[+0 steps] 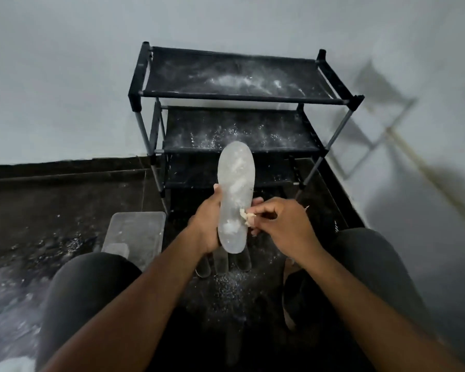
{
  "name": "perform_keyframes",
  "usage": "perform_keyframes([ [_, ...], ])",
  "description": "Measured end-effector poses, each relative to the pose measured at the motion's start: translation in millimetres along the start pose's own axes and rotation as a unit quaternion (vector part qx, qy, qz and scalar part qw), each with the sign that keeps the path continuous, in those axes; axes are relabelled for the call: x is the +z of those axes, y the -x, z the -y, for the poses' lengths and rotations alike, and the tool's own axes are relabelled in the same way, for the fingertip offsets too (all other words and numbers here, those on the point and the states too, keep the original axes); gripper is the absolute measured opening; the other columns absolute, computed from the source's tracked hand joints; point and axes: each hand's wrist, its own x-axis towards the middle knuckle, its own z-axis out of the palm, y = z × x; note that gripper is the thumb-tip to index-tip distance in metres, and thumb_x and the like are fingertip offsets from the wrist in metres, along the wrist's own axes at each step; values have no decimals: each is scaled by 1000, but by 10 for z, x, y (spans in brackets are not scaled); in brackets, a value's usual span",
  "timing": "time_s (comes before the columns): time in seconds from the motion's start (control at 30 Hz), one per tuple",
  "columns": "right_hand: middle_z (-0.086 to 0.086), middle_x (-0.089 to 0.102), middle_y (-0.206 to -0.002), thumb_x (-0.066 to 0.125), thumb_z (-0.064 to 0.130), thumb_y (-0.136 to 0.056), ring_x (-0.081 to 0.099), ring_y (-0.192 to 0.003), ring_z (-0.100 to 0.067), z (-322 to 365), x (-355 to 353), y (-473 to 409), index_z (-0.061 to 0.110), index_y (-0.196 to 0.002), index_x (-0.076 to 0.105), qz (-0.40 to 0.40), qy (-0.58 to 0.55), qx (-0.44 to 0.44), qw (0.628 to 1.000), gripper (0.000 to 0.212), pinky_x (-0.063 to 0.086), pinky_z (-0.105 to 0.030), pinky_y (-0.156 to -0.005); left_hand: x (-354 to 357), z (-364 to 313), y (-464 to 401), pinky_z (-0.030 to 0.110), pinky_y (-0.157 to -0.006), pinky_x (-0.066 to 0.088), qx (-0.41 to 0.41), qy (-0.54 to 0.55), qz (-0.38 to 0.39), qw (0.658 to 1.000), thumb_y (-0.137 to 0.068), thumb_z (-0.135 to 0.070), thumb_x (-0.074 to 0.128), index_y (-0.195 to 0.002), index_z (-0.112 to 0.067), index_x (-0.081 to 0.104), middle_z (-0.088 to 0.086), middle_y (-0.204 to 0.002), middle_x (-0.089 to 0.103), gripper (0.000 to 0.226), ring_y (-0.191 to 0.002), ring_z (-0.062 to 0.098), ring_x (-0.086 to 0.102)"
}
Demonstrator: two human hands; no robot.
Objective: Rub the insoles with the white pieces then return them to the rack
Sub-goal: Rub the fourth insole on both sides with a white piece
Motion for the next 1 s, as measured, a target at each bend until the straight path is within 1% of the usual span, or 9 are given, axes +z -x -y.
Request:
perform_keyframes([
  [0.1, 7, 71, -94, 78, 4, -80, 68, -85, -4, 6, 21, 30, 12, -97, 78, -16, 89, -64, 994, 19, 53, -15, -82, -46, 34, -50, 34, -66, 61, -17, -19, -7, 1000, -105, -64, 25, -128, -6, 63, 15, -101, 77, 73, -77, 24, 76],
  [0.2, -1, 70, -100, 73, 4, -84, 64, -92, -11, 29, 83, -10, 8, -101, 77, -19, 185, -112, 976, 18, 45, -11, -90, -33, 71, -98, 35, -72, 60, -12, -28, -5, 1000, -104, -63, 32, -130, -7, 63, 12, -95, 76, 69, -77, 21, 73],
  [0.37, -20, 63, -95, 62, -9, -82, 54, -94, -36, 17, 277, -77, -1, -95, 71, 85, 323, -196, 922, 17, 40, -48, -87, 21, 64, -151, 40, -93, 58, -13, -14, 51, 999, -104, -66, 22, -138, -12, 56, 22, -134, 66, 72, -116, 29, 69],
  [0.47, -13, 65, -97, 65, -3, -86, 55, -93, -19, 25, 137, -67, 4, -99, 76, 117, 252, -173, 945, 18, 40, -27, -86, -34, 29, -166, 42, -97, 57, -17, -12, 42, 999, -103, -67, 22, -131, -9, 62, 21, -133, 67, 75, -111, 29, 71],
  [0.6, -5, 60, -90, 65, -6, -87, 53, -89, 5, 89, 90, -113, 0, -106, 73, 60, 188, -153, 968, 22, 39, -3, -80, -59, 39, -211, 45, -101, 54, 6, -29, 15, 999, -104, -65, 32, -131, -9, 65, 19, -125, 70, 70, -113, 31, 70],
  [0.67, -8, 60, -93, 58, -7, -89, 59, -96, -6, 87, 150, -118, -3, -106, 70, 120, 226, -157, 954, 22, 42, -16, -89, -26, 46, -200, 45, -106, 50, 6, -36, 29, 999, -103, -66, 26, -135, -12, 61, 20, -134, 66, 72, -121, 31, 66],
  [0.73, -16, 64, -98, 56, -7, -87, 56, -100, -30, 54, 195, -64, -1, -100, 70, 149, 282, -186, 929, 20, 40, -42, -95, -33, 37, -201, 41, -101, 53, 4, -29, 42, 999, -104, -67, 21, -141, -12, 55, 19, -134, 67, 74, -106, 25, 71],
  [0.83, -9, 67, -105, 60, -5, -89, 58, -101, -22, 59, 107, 26, 7, -107, 74, 208, 255, -195, 924, 25, 41, -29, -96, -97, -20, -198, 40, -93, 57, 5, 13, 42, 999, -104, -66, 22, -147, -10, 48, 22, -137, 64, 76, -94, 23, 70],
  [1.0, -4, 66, -102, 68, 2, -86, 59, -92, -10, -20, 82, -138, 12, -106, 74, 72, 221, -192, 953, 23, 48, -22, -83, -109, 3, -264, 46, -113, 46, 1, -31, 32, 999, -103, -68, 25, -148, -7, 50, 23, -145, 57, 80, -133, 35, 57],
])
